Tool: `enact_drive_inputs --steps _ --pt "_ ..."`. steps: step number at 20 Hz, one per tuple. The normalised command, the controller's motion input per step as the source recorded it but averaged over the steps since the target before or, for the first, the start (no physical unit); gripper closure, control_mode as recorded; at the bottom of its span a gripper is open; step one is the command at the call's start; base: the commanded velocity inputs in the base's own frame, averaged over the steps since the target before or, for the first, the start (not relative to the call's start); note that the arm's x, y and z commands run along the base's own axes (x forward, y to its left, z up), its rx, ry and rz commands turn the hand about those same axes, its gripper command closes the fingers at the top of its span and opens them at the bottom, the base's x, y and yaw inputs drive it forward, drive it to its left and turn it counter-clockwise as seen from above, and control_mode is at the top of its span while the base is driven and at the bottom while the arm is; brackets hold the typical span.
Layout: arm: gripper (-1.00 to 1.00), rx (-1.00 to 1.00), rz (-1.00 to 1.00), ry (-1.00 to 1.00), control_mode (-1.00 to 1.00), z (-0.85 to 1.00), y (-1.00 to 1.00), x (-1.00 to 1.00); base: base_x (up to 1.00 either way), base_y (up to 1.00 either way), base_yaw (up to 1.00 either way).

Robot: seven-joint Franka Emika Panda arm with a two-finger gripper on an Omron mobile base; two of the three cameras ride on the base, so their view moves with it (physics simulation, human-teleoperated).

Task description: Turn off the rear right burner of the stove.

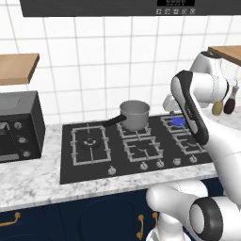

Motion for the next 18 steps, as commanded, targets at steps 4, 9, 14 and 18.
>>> enact_drive_inputs --steps 4,9,14,18 --pt "-1.00 0.01 0.07 0.00 -1.00 -0.28 -0.50 -0.28 0.00 0.00 0.00" --pt "-1.00 0.00 0.07 0.00 -1.00 -0.28 -0.25 -0.08 0.00 0.00 0.00" --pt "-1.00 0.00 0.06 0.00 -1.00 -0.12 -0.01 0.00 0.00 0.00 0.00" --pt "-1.00 0.00 0.03 0.00 -1.00 -0.23 0.00 0.00 0.00 0.00 0.00"
